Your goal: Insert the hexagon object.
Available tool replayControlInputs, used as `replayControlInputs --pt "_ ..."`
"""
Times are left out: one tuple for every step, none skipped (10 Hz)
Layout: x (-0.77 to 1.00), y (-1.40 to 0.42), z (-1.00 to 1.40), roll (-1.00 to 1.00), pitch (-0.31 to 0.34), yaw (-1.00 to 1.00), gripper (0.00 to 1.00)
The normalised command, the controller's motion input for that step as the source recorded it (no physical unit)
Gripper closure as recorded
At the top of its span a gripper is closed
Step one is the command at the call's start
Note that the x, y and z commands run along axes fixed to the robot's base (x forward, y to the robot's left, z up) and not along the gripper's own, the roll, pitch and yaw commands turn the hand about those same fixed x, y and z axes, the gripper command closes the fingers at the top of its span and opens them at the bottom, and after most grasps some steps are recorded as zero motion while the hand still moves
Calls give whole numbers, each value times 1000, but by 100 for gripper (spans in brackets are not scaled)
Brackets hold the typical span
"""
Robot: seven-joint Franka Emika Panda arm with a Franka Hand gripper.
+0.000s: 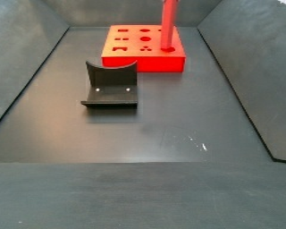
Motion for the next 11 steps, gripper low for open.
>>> replayControlInputs --pt "-120 -103 554 323 107 -349 100" --pt "-114 -77 83 110 0 -169 100" --pt "0 -37 -23 66 0 0 100" --pt "0 0 -97 116 0 0 100" --pt "0 0 -191 149 0 0 100" --pt "0 0 -163 59 -19 0 100" --pt "89 0 -183 30 -11 0 100" --pt "186 0 -154 0 -4 0 100" --pt "217 0 -169 0 -19 0 100" --pt "291 0 -169 13 0 11 100" --pt "149 11 -143 4 0 31 100"
